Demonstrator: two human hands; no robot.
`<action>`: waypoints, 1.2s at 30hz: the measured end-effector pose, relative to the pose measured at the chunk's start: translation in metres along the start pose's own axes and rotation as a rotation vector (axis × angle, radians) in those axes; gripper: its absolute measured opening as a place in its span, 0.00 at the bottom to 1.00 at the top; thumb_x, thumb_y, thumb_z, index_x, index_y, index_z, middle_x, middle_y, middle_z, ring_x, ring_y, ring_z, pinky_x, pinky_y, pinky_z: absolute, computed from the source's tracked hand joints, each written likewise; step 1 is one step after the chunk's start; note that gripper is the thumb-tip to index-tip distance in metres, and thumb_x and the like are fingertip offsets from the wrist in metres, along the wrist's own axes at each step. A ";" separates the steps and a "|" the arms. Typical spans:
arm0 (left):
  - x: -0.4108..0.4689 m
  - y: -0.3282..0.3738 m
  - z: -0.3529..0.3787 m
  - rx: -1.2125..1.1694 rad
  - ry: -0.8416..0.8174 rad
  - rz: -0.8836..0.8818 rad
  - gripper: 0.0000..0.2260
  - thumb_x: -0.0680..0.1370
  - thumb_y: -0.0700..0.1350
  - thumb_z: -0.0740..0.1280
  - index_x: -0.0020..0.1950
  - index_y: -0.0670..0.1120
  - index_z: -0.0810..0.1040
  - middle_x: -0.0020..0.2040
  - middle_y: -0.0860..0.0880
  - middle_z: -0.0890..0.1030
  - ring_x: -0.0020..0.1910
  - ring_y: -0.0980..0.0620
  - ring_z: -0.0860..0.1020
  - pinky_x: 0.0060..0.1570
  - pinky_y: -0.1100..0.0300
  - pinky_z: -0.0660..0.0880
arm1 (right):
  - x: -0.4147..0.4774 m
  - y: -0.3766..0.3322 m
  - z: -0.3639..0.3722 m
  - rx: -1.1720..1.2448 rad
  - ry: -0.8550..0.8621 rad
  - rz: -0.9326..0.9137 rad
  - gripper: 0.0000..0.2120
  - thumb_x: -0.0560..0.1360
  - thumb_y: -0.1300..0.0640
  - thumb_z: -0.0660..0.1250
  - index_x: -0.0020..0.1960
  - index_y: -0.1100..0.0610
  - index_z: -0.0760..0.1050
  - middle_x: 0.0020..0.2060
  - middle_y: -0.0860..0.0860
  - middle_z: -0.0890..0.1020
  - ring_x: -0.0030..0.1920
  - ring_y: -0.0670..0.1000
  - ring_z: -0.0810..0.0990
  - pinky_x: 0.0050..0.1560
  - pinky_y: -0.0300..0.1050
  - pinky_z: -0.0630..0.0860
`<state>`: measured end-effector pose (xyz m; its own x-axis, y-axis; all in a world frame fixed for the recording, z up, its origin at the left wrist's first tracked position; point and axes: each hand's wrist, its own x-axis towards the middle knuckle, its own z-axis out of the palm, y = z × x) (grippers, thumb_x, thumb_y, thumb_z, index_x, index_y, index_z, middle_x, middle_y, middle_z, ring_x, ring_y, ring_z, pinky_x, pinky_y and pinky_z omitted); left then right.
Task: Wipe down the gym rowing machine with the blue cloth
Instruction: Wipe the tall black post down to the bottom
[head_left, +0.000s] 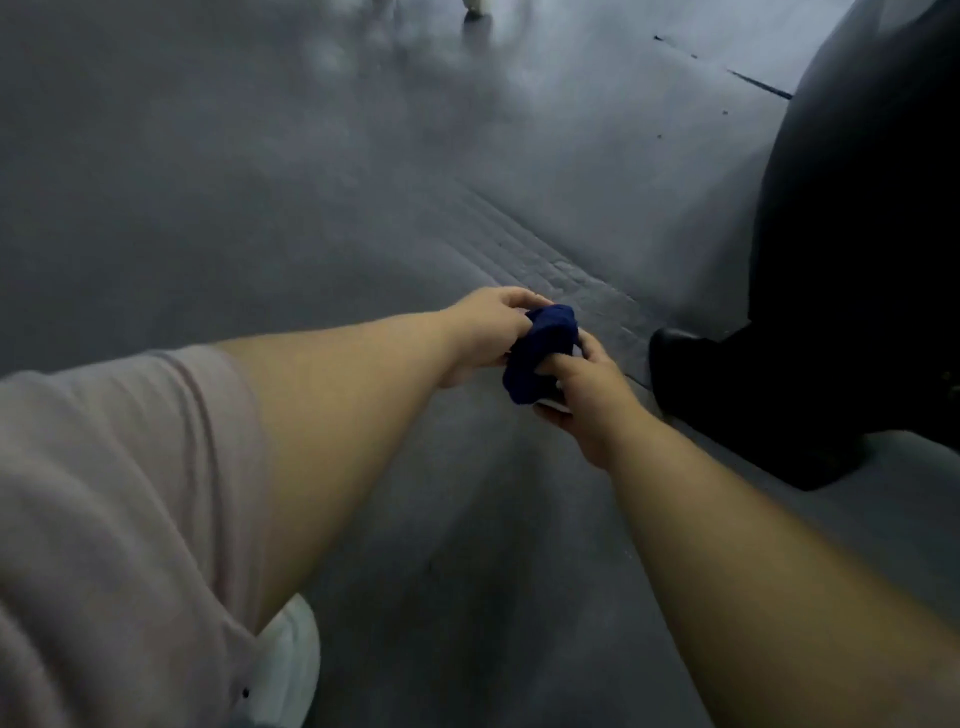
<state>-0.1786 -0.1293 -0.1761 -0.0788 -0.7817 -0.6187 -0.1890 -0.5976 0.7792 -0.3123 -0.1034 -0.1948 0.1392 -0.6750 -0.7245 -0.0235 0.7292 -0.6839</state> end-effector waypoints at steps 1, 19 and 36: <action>0.008 -0.007 0.004 0.019 0.006 0.008 0.13 0.80 0.34 0.60 0.53 0.50 0.78 0.57 0.43 0.81 0.53 0.45 0.80 0.48 0.55 0.80 | 0.002 0.006 -0.003 0.017 0.017 0.013 0.19 0.77 0.65 0.64 0.63 0.47 0.72 0.51 0.51 0.82 0.49 0.53 0.82 0.44 0.45 0.77; 0.076 -0.058 0.114 1.533 -0.321 0.345 0.50 0.70 0.67 0.70 0.78 0.62 0.37 0.80 0.47 0.38 0.77 0.33 0.40 0.67 0.24 0.50 | 0.017 0.083 -0.140 -0.133 1.033 -0.056 0.26 0.73 0.50 0.68 0.69 0.47 0.64 0.59 0.54 0.72 0.41 0.54 0.77 0.46 0.51 0.75; 0.082 -0.050 0.122 1.570 -0.351 0.253 0.53 0.68 0.66 0.74 0.79 0.60 0.40 0.79 0.48 0.34 0.76 0.32 0.38 0.64 0.23 0.54 | -0.003 0.102 -0.172 -0.266 1.105 -0.135 0.31 0.74 0.68 0.59 0.73 0.46 0.70 0.71 0.48 0.72 0.71 0.52 0.68 0.74 0.50 0.63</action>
<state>-0.2950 -0.1416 -0.2785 -0.4262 -0.6179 -0.6607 -0.8764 0.4632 0.1321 -0.4858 -0.0461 -0.2771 -0.7868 -0.5717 -0.2326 -0.3016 0.6850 -0.6632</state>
